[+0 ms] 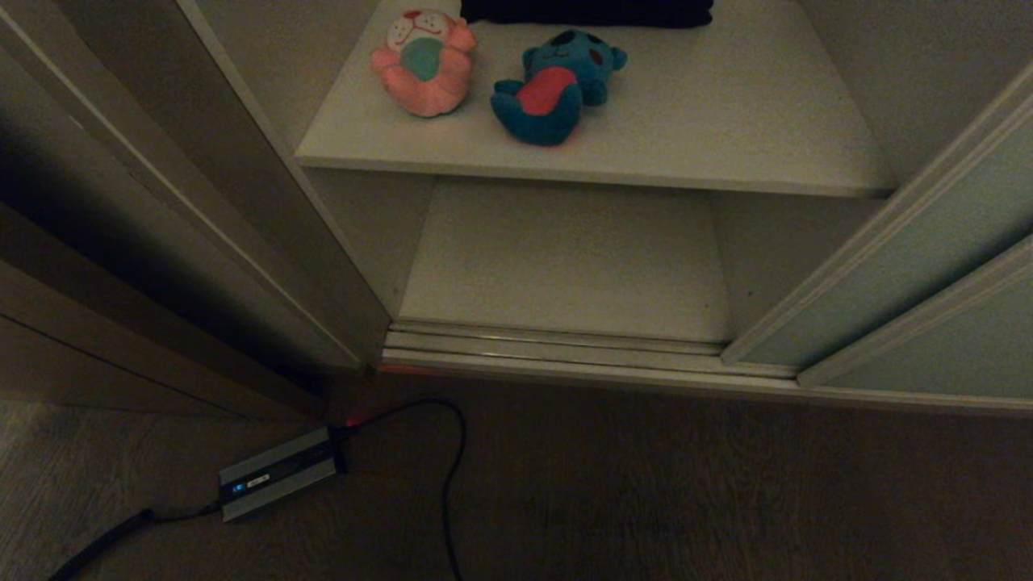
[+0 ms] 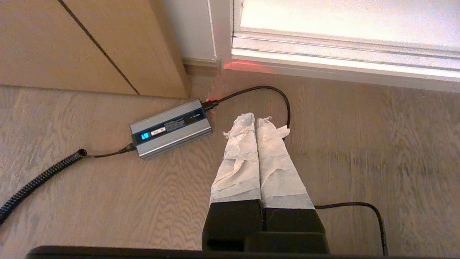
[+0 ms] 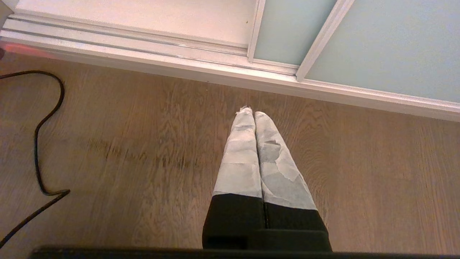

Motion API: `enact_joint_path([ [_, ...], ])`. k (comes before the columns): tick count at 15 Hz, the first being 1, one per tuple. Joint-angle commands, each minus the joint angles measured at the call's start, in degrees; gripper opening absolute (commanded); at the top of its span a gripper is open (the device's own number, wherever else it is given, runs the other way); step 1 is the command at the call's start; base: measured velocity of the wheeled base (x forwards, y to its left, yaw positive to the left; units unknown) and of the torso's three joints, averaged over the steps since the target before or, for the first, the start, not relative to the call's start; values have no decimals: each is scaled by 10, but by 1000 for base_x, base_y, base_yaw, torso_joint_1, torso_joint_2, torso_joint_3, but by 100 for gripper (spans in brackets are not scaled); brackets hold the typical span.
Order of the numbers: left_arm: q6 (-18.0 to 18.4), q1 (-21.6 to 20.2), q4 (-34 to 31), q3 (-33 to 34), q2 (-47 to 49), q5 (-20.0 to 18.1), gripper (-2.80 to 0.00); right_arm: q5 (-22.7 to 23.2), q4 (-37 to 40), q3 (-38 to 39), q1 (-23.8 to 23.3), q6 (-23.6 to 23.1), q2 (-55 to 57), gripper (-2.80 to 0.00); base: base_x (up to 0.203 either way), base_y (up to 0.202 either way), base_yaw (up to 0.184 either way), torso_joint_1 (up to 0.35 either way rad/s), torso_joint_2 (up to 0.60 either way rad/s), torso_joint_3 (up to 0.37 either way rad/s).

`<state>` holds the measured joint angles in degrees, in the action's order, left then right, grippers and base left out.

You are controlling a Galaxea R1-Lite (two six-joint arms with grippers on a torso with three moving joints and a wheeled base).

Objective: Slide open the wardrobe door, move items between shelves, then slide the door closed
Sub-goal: Close the door

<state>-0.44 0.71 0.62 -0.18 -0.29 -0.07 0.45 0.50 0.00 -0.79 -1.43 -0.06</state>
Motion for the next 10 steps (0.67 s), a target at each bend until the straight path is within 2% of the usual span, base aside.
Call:
enact_joint_path([
  [1, 0, 0, 1, 0, 3, 0, -280, 1, 3, 0, 0, 2, 1, -280, 0, 0, 0, 0, 0, 0],
  [3, 0, 0, 1, 0, 3, 1, -280, -2, 5, -19, 0, 4, 1, -280, 0, 0, 0, 0, 0, 0],
  [4, 0, 0, 1, 0, 3, 0, -280, -2, 21, -59, 0, 8, 1, -280, 0, 0, 0, 0, 0, 0],
  [8, 0, 0, 1, 0, 3, 0, -280, -11, 211, -332, 0, 10, 38, -280, 0, 0, 0, 0, 0, 0],
  [10, 0, 0, 1, 0, 3, 0, -280, -44, 261, -459, 0, 1, 112, -280, 0, 0, 0, 0, 0, 0],
])
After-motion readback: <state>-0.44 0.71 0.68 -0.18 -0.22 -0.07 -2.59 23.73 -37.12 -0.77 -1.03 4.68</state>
